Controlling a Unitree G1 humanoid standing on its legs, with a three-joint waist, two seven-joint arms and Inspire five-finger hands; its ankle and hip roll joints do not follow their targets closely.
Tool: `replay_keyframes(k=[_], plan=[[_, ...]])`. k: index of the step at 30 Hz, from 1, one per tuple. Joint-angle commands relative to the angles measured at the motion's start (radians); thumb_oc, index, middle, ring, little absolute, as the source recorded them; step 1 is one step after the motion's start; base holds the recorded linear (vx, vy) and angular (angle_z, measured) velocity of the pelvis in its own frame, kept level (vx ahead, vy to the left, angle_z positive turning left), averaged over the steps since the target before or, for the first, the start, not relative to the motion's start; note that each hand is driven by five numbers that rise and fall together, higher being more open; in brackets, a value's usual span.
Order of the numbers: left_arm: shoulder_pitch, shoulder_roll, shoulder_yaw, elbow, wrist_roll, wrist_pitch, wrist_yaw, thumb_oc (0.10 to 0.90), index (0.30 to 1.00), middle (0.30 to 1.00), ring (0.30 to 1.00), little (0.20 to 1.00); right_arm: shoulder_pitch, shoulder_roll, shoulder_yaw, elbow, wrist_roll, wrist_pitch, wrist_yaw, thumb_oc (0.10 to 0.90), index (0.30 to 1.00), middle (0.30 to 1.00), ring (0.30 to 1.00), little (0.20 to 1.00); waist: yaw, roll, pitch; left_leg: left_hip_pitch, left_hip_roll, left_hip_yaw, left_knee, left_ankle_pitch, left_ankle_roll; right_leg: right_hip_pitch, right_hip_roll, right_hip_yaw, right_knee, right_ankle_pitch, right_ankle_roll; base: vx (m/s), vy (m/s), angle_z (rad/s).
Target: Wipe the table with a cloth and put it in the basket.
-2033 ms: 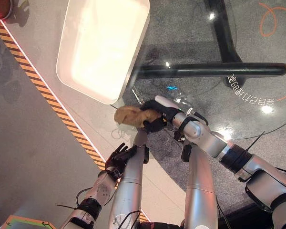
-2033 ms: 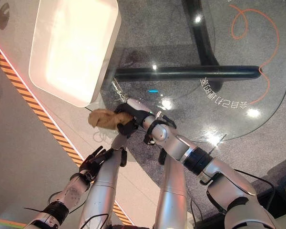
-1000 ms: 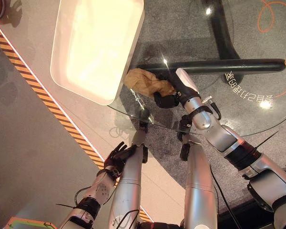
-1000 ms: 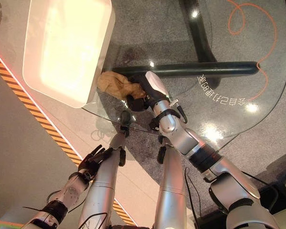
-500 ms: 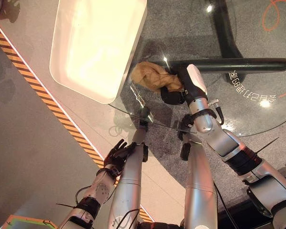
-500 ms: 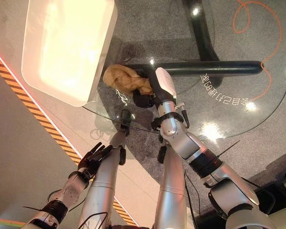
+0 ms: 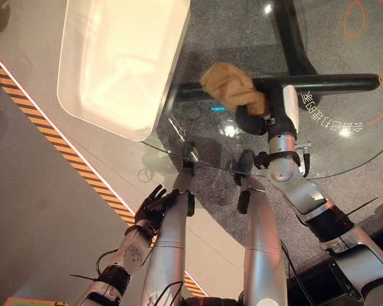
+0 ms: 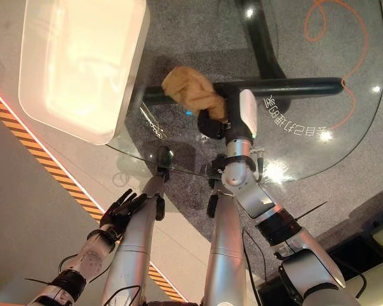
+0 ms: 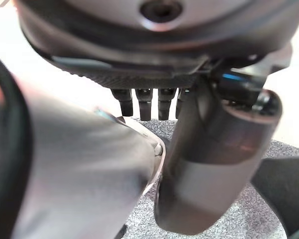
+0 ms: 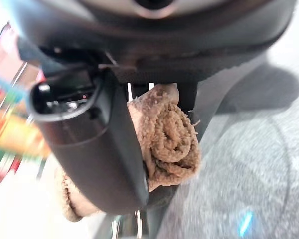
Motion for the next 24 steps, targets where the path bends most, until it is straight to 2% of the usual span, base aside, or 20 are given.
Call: replay_keyframes(k=[1, 11, 17, 24], plan=[[0.129, -0.027, 0.003, -0.025, -0.034, -0.007, 0.009, 0.8, 0.9, 0.9, 0.9, 0.9, 0.1, -0.155, -0.238, 0.078, 0.032, -0.018, -0.249, 0.1, 0.3, 0.3, 0.3, 0.2, -0.025, 0.051, -0.021, -0.015, -0.014, 0.05, 0.116, -0.138, 0.013, 0.0, 0.064, -0.045, -0.152, 0.136, 0.025, 0.0, 0.0, 0.0], [0.14, -0.026, 0.003, -0.044, -0.037, -0.019, -0.003, 0.8, 0.9, 0.9, 0.9, 0.9, 0.12, -0.144, -0.305, 0.088, 0.047, -0.135, -0.378, 0.1, 0.3, 0.3, 0.3, 0.2, -0.027, 0.054, -0.021, -0.003, -0.019, 0.051, 0.1, -0.136, 0.015, 0.016, 0.068, -0.045, -0.177, 0.141, 0.026, -0.01, 0.005, -0.04], [0.126, -0.029, -0.005, -0.042, -0.05, -0.02, 0.011, 0.8, 0.9, 0.9, 0.9, 0.9, 0.093, -0.137, -0.316, 0.096, 0.047, -0.154, -0.414, 0.1, 0.3, 0.3, 0.3, 0.2, -0.026, 0.059, -0.021, 0.004, -0.021, 0.053, 0.096, -0.135, 0.013, 0.023, 0.067, -0.044, -0.182, 0.143, 0.027, -0.01, 0.012, -0.03], [0.126, -0.03, -0.001, -0.053, -0.047, -0.011, 0.011, 0.8, 0.9, 0.9, 0.9, 0.9, 0.091, -0.129, -0.307, 0.074, 0.034, -0.17, -0.407, 0.1, 0.3, 0.3, 0.3, 0.2, -0.021, 0.061, -0.021, 0.009, -0.022, 0.051, 0.081, -0.129, 0.013, 0.029, 0.063, -0.047, -0.189, 0.142, 0.027, 0.0, 0.0, 0.0]])
